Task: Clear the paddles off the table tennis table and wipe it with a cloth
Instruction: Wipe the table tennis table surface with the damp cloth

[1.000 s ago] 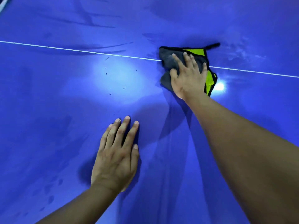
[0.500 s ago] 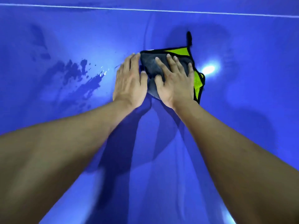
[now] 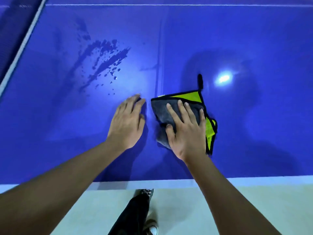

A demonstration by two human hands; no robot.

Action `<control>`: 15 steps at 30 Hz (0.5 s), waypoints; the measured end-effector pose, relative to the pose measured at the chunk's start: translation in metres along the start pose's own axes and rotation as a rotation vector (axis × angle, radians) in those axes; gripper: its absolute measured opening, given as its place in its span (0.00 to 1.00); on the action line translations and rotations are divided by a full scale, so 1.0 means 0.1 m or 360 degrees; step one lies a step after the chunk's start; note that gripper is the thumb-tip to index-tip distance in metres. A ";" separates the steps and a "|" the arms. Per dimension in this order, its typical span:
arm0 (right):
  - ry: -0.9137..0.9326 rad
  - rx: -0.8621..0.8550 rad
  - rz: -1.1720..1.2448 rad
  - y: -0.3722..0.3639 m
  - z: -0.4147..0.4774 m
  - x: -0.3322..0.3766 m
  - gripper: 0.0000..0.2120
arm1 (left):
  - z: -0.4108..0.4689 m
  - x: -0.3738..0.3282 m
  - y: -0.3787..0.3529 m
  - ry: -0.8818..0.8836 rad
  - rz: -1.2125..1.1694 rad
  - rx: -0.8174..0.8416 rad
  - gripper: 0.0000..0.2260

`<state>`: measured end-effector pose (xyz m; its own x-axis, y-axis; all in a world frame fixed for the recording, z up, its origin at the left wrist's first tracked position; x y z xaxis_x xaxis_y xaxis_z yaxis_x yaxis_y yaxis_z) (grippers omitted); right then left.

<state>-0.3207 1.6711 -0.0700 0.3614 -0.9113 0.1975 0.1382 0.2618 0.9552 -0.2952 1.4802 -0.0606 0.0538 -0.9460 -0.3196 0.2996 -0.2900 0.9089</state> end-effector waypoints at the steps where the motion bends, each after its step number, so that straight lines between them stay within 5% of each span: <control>1: -0.0001 0.0004 -0.0007 0.03 -0.18 0.04 0.30 | -0.21 0.00 0.07 -0.0022 0.0021 0.0009 0.21; 15: 0.0086 -0.0065 -0.0145 0.14 -0.86 0.32 0.28 | -1.17 0.43 0.60 0.0004 0.0077 -0.0011 0.22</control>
<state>-0.2277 1.6730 -0.0690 0.3945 -0.9138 0.0968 0.2100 0.1921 0.9586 -0.1634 1.4390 -0.0515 0.0710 -0.9585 -0.2762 0.3030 -0.2431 0.9215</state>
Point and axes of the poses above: each hand's wrist, its own z-axis towards the middle knuckle, its own y-axis out of the back of the hand, x = y × z, the point moved 5 cm from there along z, towards the middle knuckle, and after that the axes turned 14 degrees about -x, right-handed, at the moved point
